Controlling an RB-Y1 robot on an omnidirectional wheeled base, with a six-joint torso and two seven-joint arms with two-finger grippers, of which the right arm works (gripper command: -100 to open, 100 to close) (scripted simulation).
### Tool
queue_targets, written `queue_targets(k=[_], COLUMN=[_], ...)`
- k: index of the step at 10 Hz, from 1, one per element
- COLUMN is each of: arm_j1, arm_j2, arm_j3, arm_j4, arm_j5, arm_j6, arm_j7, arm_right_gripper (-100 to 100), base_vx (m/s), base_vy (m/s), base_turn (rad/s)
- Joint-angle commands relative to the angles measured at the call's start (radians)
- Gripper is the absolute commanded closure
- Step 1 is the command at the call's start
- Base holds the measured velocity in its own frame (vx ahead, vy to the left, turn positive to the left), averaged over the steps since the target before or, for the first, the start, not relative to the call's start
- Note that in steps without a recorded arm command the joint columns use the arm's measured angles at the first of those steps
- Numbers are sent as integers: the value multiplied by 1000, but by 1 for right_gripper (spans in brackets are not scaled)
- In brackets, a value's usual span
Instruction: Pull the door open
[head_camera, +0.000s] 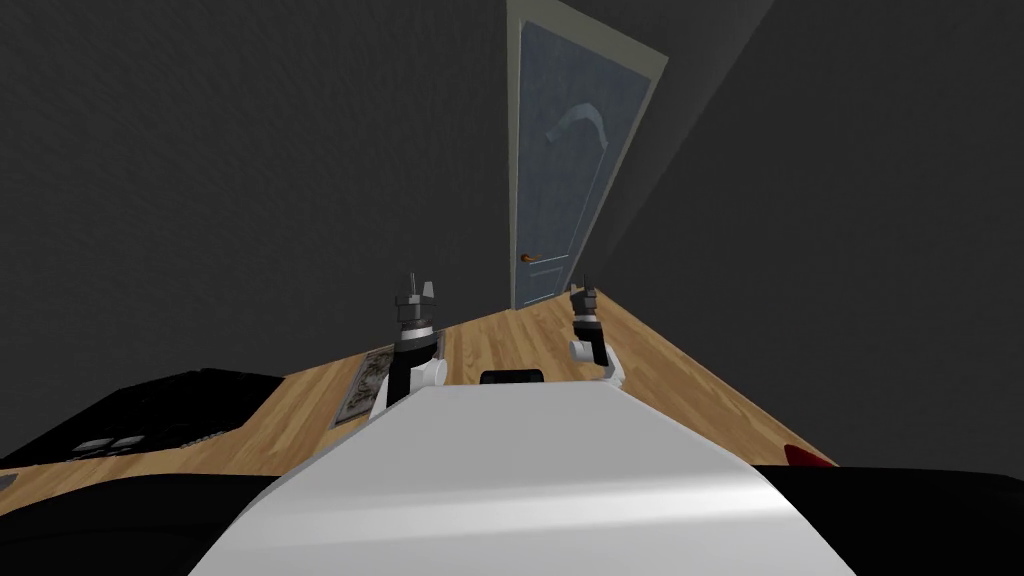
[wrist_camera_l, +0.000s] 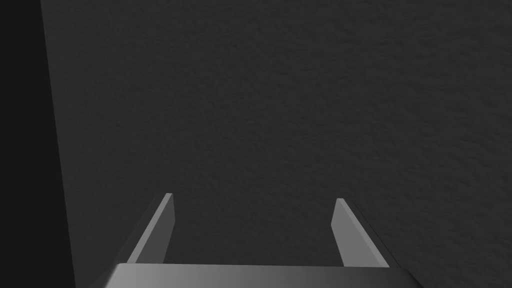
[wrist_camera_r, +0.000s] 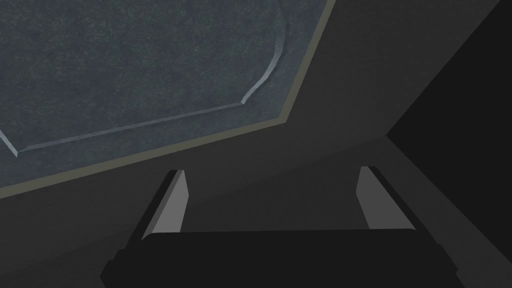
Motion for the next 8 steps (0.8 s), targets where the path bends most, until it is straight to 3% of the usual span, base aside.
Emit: queue_targets(k=[1, 8], arm_j1=[-24, -116], arm_j2=[-5, -24], arm_j3=[-6, -29], arm_j4=[50, 253], arm_j5=[-2, -10], arm_j6=[-4, -35], arm_j7=[5, 21], arm_right_gripper=[-100, -100], base_vx=[87, 76], base_vy=[-54, -44], base_turn=[131, 110])
